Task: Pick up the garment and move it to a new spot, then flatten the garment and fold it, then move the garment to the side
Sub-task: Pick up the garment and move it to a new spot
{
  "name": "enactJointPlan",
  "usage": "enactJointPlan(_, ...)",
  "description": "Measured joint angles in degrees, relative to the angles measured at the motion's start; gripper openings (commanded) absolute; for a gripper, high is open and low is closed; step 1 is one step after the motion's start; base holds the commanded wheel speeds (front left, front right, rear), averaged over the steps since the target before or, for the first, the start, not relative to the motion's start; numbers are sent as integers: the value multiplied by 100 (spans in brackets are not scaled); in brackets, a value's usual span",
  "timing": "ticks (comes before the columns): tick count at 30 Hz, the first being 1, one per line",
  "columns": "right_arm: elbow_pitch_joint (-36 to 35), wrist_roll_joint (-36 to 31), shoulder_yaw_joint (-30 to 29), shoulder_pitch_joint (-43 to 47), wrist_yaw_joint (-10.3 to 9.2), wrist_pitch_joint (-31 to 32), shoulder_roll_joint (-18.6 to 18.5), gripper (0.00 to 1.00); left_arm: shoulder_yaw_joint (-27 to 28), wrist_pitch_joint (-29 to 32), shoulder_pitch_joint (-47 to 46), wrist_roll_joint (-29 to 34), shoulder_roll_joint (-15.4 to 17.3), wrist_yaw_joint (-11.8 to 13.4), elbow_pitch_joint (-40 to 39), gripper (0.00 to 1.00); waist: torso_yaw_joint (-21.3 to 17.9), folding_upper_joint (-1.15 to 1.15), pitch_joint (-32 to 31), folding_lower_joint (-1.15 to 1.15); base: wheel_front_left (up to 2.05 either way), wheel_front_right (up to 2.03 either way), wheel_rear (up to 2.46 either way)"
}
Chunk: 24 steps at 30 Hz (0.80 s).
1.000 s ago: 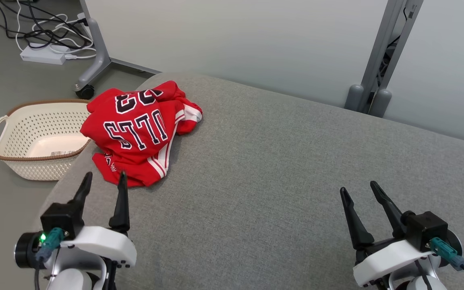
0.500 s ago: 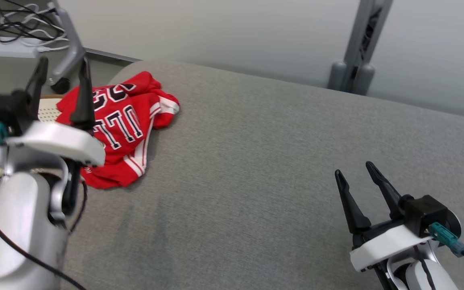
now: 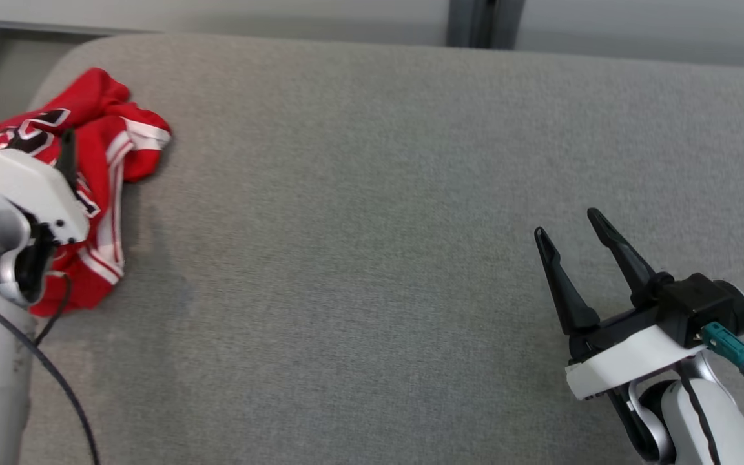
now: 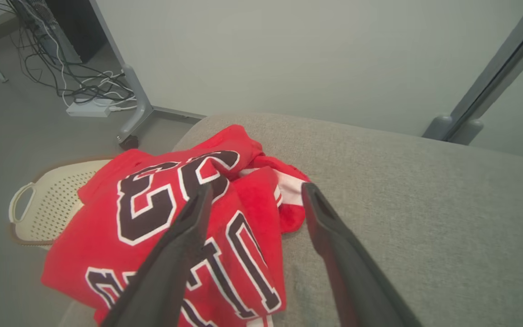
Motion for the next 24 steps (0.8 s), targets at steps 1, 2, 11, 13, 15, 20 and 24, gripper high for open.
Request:
enactJointPlan(1,-23,15,27,-37,-1,2,-38,100,30,11,-34,-8,59,-1,149,100,-51,0,93,0,0,0,0)
enactJointPlan(2,-32,26,49,-73,-1,3,-69,100,74,47,-81,-22,127,2,336,100,-101,0,185,0,0,0,0)
enactJointPlan(11,-56,119,232,-400,-1,-36,-181,100,366,-93,-325,-357,311,-30,1569,44,-426,0,920,0,0,0,0)
enactJointPlan(13,-31,153,267,-467,0,-75,-180,100,387,-175,-385,-369,328,-56,1695,0,-455,0,957,0,0,0,0)
enactJointPlan(15,11,176,272,-472,-1,-99,-179,100,380,-399,-408,-355,338,-33,1764,0,-447,0,947,0,0,0,0)
enactJointPlan(20,125,216,266,-467,0,-162,-177,100,570,-944,-594,-525,379,-141,1740,0,-419,0,765,0,0,0,0)
enactJointPlan(24,203,233,244,-430,-1,-233,-114,100,673,-1486,-563,-605,423,-208,1588,0,-409,0,516,0,0,0,0)
